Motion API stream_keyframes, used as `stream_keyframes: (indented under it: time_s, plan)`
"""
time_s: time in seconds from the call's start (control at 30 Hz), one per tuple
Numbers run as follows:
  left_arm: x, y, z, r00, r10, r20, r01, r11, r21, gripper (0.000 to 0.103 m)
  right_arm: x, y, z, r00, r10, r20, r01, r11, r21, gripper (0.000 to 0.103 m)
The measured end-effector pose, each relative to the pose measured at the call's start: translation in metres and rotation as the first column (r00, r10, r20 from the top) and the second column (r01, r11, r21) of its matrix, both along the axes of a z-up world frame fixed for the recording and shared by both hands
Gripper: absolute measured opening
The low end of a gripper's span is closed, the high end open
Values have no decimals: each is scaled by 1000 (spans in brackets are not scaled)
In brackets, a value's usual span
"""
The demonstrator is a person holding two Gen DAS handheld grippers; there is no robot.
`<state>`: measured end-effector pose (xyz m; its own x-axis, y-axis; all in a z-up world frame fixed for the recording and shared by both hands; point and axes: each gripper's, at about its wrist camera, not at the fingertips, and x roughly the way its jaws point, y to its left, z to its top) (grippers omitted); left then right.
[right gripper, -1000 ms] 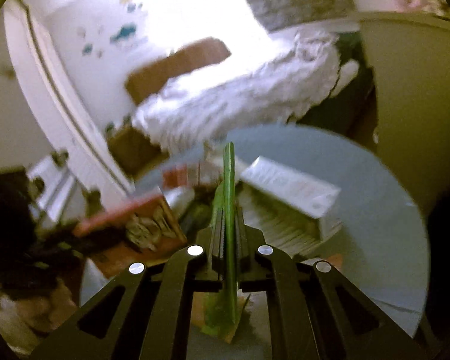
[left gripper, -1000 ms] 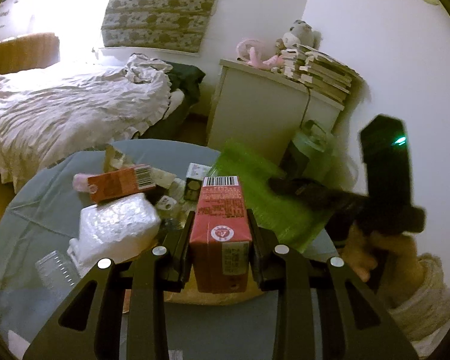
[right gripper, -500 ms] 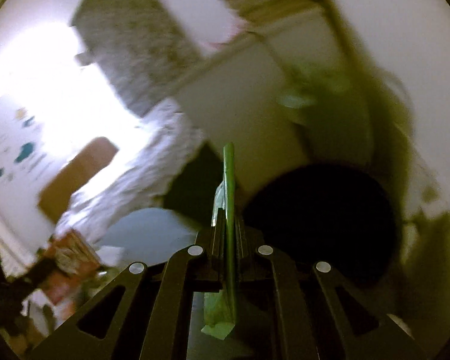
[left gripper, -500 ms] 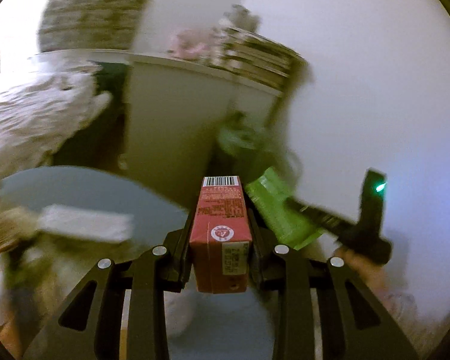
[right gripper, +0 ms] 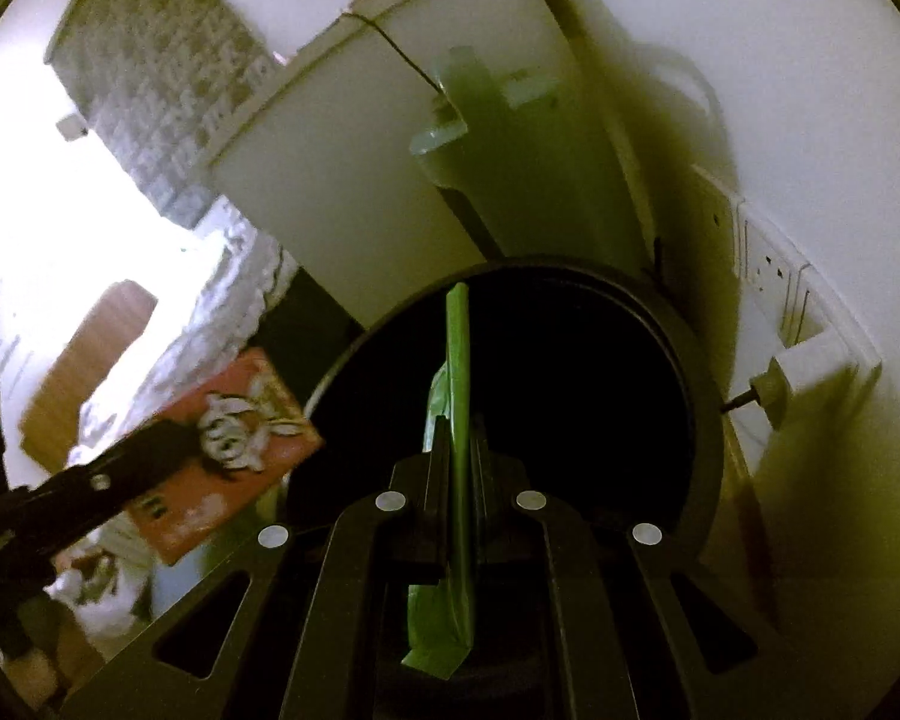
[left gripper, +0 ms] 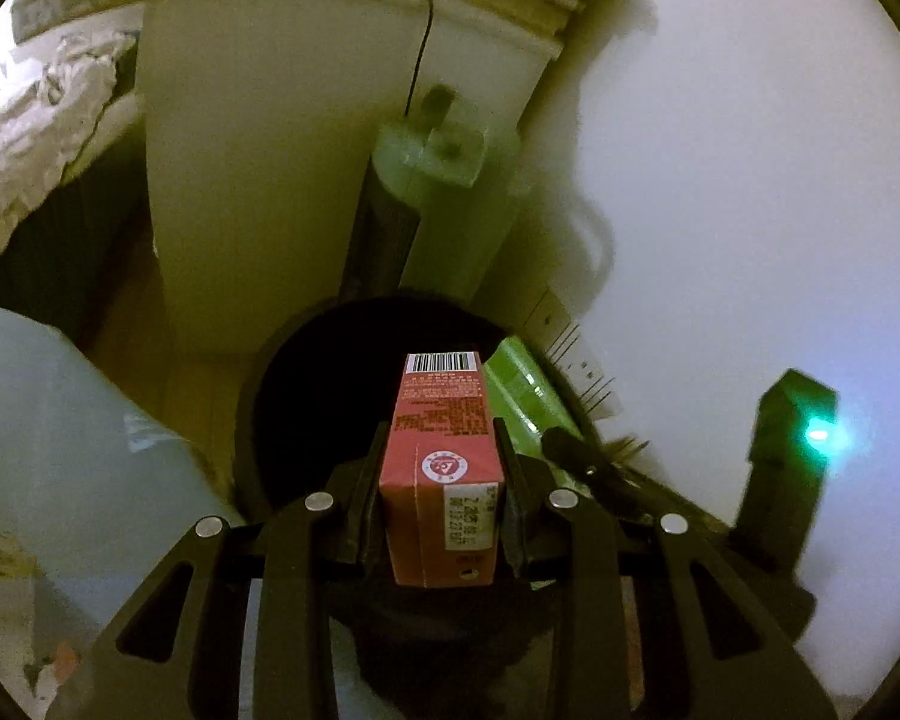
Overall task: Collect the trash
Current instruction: 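Carry the red carton and green wrapper with both tools over the black bin, then open both tools to drop the carton and wrapper into the bin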
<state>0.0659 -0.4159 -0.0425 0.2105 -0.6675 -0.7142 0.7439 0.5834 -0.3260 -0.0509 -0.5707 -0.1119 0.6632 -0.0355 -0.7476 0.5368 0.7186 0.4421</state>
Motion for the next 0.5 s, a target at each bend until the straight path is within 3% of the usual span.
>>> stream_keyframes:
  time_s: [0.2, 0.3, 0.5]
  plan:
    - [15, -17, -24, 995, 36, -90, -26, 994, 105, 31, 28, 0, -18, 989, 57, -140, -55, 998, 21, 7]
    - [18, -22, -36, 994, 47, -100, -31, 988, 152, 31, 41, 4, -29, 972, 93, -215, -90, 996, 25, 7]
    - [24, -30, -49, 991, 52, -119, -23, 972, 232, 31, 50, 4, -40, 951, 124, -283, -116, 992, 43, 7]
